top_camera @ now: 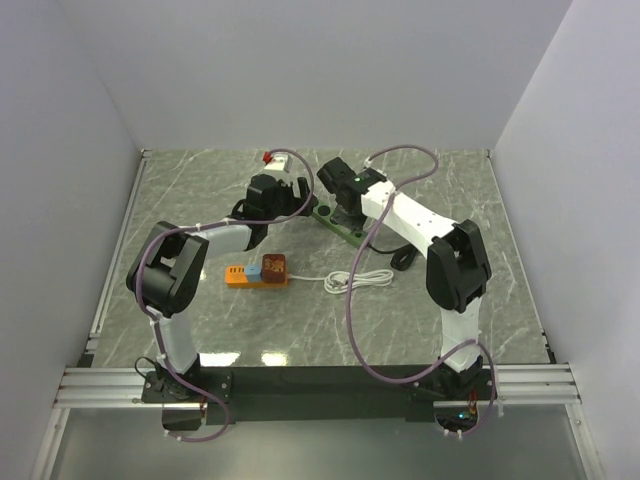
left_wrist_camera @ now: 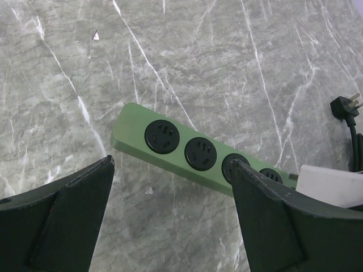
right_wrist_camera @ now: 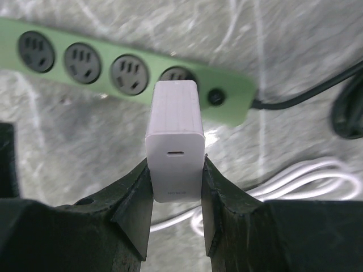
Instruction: Insert the plug
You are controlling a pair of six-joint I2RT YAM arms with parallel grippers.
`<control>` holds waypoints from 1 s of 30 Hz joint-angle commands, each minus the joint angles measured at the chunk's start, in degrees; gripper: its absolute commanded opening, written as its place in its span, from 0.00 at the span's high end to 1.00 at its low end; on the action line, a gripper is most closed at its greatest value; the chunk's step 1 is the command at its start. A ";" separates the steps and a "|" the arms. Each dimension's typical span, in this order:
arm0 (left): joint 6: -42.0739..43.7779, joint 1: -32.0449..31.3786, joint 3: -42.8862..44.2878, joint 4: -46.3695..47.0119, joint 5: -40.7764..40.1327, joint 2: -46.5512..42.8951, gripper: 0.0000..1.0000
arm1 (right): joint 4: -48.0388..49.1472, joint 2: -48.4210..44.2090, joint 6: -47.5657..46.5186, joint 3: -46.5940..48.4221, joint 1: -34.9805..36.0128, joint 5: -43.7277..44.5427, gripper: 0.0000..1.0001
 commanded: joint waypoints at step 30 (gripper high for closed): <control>1.73 1.70 2.49 -2.72 1.79 -0.17 0.11 | -2.21 4.69 4.92 3.16 -1.73 -2.04 1.00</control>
